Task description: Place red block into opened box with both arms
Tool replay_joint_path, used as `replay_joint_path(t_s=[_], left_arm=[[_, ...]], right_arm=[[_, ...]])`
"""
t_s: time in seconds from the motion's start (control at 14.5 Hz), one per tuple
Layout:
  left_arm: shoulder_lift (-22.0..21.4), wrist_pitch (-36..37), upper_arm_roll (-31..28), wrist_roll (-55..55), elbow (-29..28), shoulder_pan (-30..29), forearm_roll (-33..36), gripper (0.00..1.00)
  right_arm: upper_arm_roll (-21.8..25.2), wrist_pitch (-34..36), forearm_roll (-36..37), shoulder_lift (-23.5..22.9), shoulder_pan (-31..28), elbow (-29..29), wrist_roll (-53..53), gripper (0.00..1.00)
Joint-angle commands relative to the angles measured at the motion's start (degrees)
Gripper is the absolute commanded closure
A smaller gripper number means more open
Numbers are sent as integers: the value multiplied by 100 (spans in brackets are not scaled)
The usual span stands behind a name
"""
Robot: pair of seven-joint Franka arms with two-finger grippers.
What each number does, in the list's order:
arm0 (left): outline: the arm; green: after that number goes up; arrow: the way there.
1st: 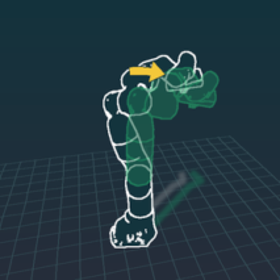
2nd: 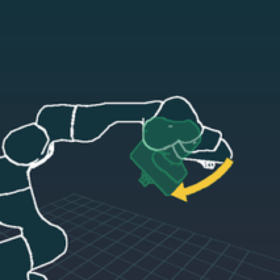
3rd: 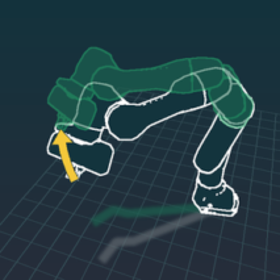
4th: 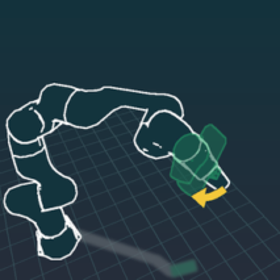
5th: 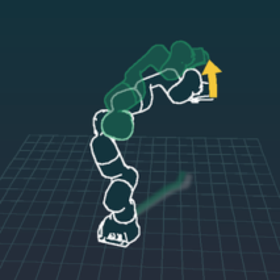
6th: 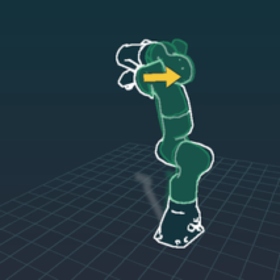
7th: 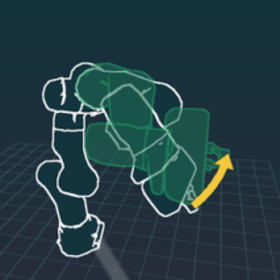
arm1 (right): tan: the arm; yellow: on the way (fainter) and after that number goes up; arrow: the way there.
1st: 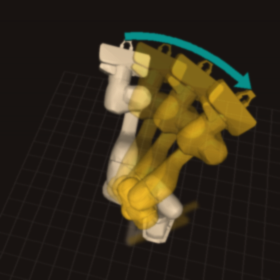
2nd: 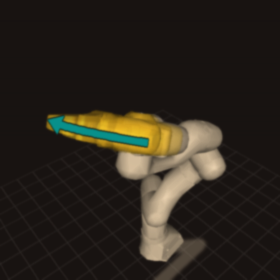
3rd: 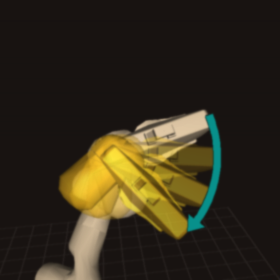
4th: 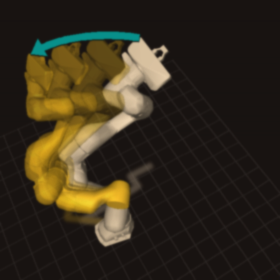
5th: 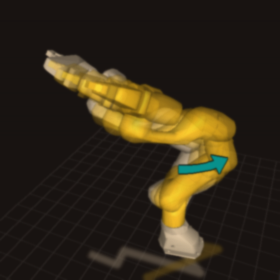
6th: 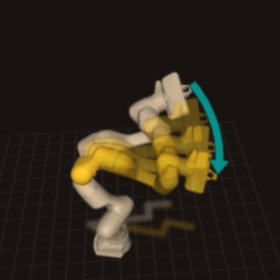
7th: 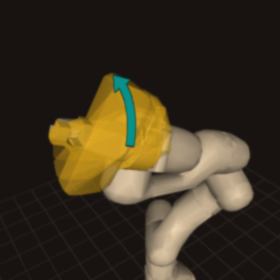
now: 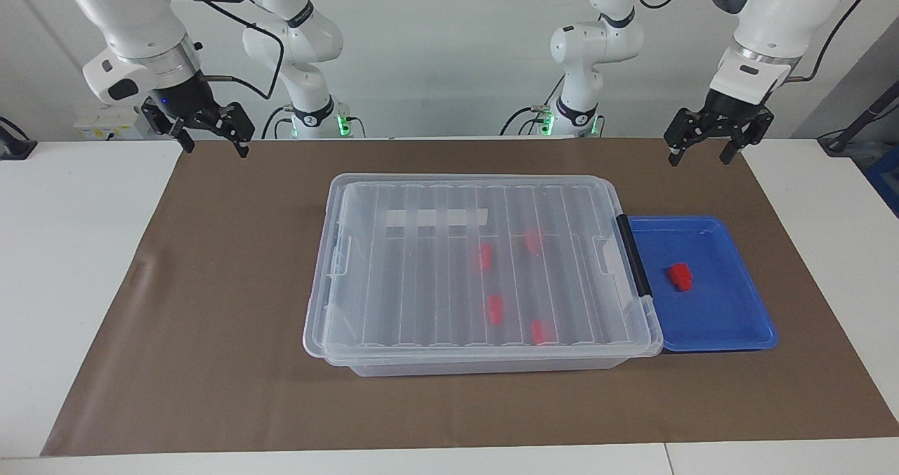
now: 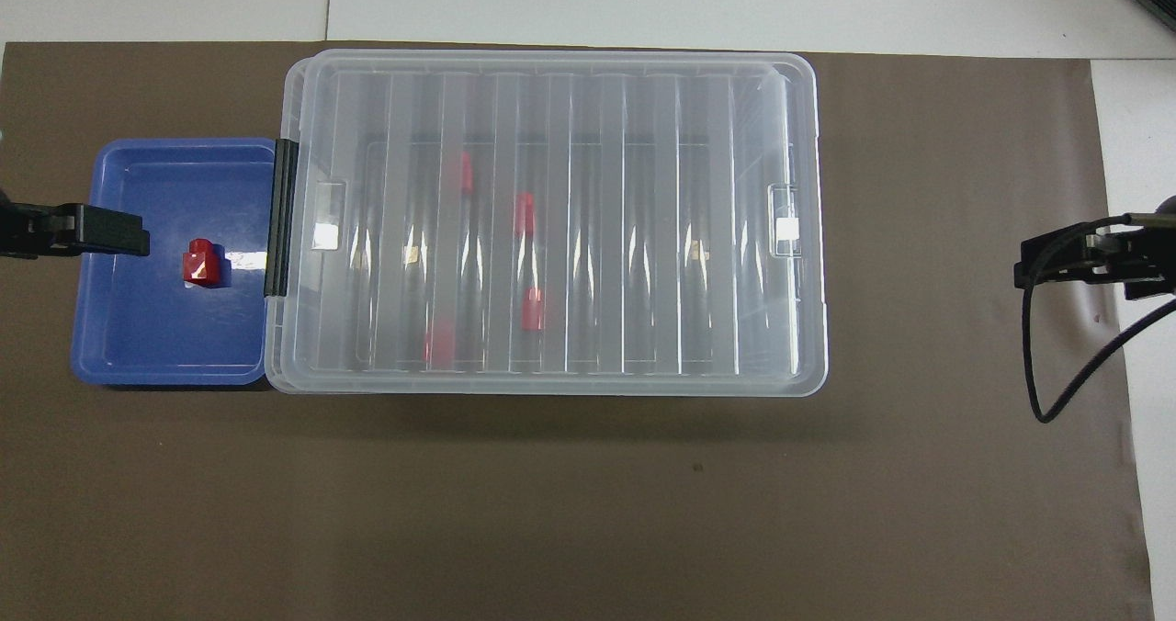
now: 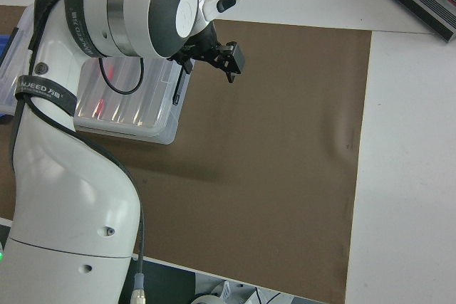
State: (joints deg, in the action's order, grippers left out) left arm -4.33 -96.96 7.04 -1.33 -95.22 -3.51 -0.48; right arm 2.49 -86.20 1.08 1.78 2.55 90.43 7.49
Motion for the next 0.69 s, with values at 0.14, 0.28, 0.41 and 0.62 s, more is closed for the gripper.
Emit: replay_joint_path(t_s=[0.14,0.28,0.41,0.62], left_arm=[[55,63,34,-7,135,-54,-58,0],[55,37,34,-7,126,-27,-58,0],[55,54,34,-16,135,-10,-58,0],[55,45,43,-34,144,-10,-49,0]], right_arm=[[-38,-107,-55,77,-36,88,42,0],[-38,-421,-82,85,-44,228,50,0],[-47,-861,-134,42,-18,378,42,0],[-56,-1818,-143,-238,456,756,68,0]])
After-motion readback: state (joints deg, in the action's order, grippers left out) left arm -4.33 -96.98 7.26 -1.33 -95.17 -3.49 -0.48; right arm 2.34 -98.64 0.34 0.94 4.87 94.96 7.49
